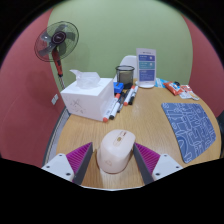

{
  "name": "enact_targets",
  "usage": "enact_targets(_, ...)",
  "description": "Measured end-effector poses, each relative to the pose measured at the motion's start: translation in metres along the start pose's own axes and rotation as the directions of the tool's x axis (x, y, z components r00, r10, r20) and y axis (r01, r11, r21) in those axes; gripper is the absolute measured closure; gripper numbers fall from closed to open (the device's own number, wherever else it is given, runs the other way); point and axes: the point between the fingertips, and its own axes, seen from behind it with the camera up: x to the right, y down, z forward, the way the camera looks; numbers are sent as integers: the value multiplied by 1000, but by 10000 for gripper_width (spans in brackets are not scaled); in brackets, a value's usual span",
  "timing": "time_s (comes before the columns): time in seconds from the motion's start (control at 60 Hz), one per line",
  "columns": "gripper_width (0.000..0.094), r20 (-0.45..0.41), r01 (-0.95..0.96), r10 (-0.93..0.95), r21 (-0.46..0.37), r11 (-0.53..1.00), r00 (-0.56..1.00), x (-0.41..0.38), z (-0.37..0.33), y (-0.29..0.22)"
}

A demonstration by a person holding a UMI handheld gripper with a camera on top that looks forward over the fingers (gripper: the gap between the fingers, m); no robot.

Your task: Arrange mouse

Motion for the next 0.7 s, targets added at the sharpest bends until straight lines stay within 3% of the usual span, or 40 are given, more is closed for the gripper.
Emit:
enact_targets(0.083, 158, 3, 32, -32, 2, 999, 999, -2, 12, -7)
enact_targets(0.133, 259, -14, 64, -64, 3, 998, 998, 0, 16, -10)
enact_targets(0.15, 337, -18, 74, -74, 8, 997, 997, 0, 18, -11)
enact_targets(0.35, 500, -21, 107, -106, 31, 994, 994, -4, 24, -18)
enact_targets(0.517, 540, 14, 160, -161, 56, 986, 987, -19, 2, -27)
enact_targets(0.7, 541, 116, 103, -136, 251, 963, 984, -39, -96, -122)
